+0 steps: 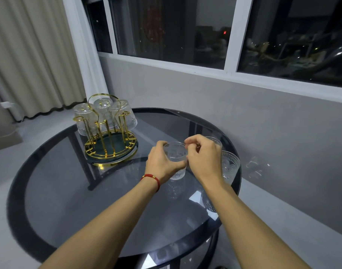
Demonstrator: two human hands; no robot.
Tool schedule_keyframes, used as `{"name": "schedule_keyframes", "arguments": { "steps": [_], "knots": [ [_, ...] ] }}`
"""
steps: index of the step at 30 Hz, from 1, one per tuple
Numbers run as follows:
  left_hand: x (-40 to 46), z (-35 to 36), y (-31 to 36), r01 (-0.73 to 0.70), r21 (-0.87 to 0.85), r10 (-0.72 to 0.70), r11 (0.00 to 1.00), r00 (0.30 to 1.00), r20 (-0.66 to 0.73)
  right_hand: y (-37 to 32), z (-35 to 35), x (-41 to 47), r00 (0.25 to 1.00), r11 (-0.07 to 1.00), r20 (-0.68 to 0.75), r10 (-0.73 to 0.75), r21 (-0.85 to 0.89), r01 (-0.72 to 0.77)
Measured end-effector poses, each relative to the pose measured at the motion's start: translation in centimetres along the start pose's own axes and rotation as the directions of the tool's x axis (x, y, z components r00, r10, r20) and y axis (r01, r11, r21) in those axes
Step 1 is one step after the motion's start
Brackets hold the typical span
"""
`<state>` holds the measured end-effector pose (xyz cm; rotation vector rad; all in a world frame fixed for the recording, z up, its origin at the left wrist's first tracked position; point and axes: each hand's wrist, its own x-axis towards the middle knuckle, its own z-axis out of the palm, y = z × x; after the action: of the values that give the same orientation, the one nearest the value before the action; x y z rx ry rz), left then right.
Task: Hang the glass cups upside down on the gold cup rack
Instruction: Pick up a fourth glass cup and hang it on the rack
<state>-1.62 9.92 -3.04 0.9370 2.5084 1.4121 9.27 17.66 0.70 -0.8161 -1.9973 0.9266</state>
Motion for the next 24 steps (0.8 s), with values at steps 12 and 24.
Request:
{"name": "schedule_keyframes", "arguments": {
  "steps": [12,24],
  "knots": [
    [-1.2,-8.5,-3.8,0.362,-0.753,-0.438,0.549,0.893,0.109,-0.6,6.2,-1.6,0.946,0.946,0.263,0.19,0.208,-0.248],
    [0.0,-11.8,-12.9,0.0,0.231,0.035,0.973,0.989,-0.147,-1.2,9.8,1.4,0.821,0.725,0.468,0.327,0.433,-0.535]
  ]
}}
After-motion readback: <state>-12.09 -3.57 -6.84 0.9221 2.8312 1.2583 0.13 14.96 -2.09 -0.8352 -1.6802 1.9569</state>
